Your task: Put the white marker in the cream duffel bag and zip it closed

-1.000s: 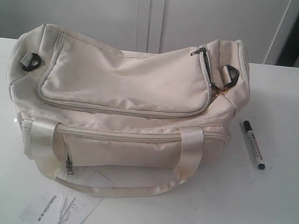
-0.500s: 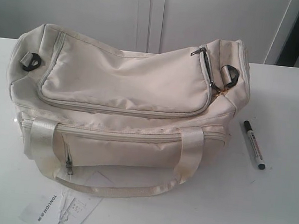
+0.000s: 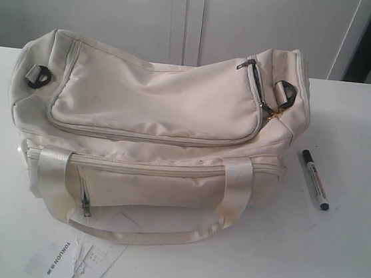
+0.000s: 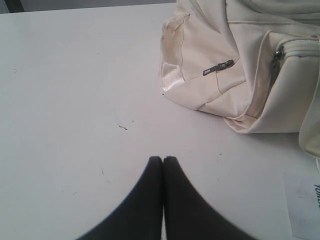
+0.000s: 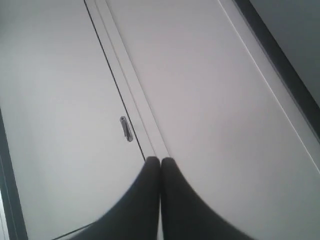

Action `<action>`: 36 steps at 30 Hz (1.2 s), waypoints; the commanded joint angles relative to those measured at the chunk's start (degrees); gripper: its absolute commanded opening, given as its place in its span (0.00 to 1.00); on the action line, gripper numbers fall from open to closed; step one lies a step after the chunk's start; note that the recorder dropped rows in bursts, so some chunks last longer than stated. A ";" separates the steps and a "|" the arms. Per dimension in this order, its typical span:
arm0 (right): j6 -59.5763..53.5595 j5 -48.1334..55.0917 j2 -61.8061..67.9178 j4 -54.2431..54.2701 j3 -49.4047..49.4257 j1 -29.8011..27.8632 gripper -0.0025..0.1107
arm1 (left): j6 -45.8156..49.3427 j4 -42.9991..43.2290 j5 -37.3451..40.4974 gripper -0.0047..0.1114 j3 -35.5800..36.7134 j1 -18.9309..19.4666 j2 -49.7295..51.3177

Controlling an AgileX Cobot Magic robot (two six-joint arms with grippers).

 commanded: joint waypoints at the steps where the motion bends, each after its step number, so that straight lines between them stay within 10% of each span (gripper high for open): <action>1: -2.44 4.29 7.03 -0.81 -5.79 -0.35 0.02 | -0.12 -0.16 -0.06 0.04 0.24 -0.10 -0.21; 23: -29.95 62.03 46.75 1.45 -41.32 -0.35 0.02 | -1.29 -0.16 -0.06 0.04 0.24 -0.10 -0.21; 36: -44.44 70.35 68.19 19.05 -57.47 -0.35 0.20 | -10.87 -0.58 -0.06 0.04 0.24 -0.10 -0.21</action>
